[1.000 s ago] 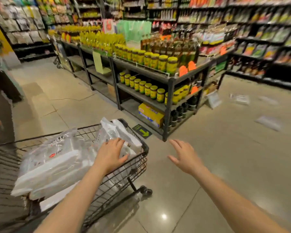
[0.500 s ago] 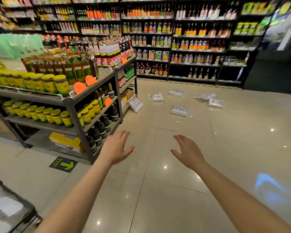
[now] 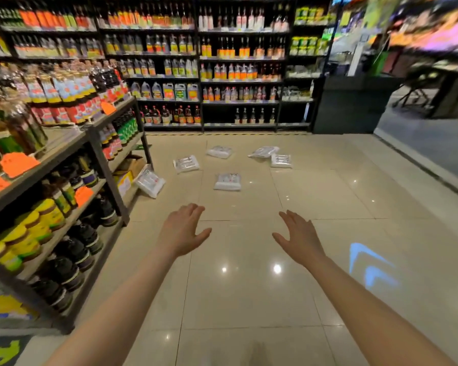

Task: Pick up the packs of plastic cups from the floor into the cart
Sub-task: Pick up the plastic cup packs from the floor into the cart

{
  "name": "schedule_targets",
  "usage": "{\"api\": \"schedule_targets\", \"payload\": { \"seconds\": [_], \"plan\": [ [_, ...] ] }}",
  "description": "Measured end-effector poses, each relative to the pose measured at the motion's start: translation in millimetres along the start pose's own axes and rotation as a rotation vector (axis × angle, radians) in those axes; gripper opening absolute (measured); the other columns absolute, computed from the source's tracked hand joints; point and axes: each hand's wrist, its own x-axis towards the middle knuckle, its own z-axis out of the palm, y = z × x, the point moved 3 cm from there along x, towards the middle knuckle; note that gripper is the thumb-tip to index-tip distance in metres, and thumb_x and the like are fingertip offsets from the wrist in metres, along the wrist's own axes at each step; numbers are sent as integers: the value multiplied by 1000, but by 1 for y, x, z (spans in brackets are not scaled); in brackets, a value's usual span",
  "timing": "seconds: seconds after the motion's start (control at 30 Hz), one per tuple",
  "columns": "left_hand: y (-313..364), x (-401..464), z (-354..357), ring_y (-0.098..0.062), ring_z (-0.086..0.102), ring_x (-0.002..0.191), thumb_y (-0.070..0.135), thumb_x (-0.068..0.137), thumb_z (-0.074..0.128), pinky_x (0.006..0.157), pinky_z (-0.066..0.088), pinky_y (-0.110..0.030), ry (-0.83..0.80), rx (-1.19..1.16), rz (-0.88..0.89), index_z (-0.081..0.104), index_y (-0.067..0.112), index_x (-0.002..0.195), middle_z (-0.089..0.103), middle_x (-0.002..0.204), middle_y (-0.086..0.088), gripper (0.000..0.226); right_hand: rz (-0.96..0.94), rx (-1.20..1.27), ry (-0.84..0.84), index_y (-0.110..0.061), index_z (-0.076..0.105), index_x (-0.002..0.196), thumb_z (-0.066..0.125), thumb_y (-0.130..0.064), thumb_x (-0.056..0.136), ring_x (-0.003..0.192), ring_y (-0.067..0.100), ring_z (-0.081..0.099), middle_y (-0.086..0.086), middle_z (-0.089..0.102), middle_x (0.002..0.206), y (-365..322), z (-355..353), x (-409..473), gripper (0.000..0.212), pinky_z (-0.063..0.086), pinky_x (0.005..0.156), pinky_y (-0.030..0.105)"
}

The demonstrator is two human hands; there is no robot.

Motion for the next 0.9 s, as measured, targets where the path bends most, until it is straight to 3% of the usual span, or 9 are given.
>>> {"api": "schedule_targets", "payload": {
  "seconds": [0.33, 0.53, 0.67, 0.9],
  "plan": [
    [-81, 230, 21, -25, 52, 113, 58, 84, 44, 87, 45, -38, -21, 4, 123, 45, 15, 135, 53, 129, -4, 66, 135, 66, 54, -22, 25, 149, 50, -45, 93, 143, 19, 23, 4, 23, 157, 5, 4, 203, 66, 16, 118, 41],
    [-109, 326, 60, -25, 50, 118, 62, 81, 34, 90, 41, -37, -69, -28, 108, 43, 15, 137, 49, 134, -4, 73, 136, 39, 25, -23, 26, 148, 48, -47, 94, 142, 18, 25, 2, 24, 156, 19, 26, 300, 64, 17, 117, 42],
    [-123, 393, 91, -24, 48, 120, 54, 89, 48, 93, 40, -37, -66, -39, 74, 42, 15, 138, 47, 137, -4, 63, 111, 38, 6, -24, 27, 148, 48, -48, 93, 143, 17, 24, 2, 25, 156, 42, 42, 376, 64, 15, 118, 42],
    [-150, 514, 130, -22, 47, 121, 54, 89, 49, 94, 40, -36, -79, -28, -53, 40, 16, 139, 48, 136, -2, 63, 33, 54, -58, -24, 27, 148, 49, -50, 92, 141, 20, 27, 3, 25, 156, 80, 56, 528, 66, 21, 116, 40]
  ]
}}
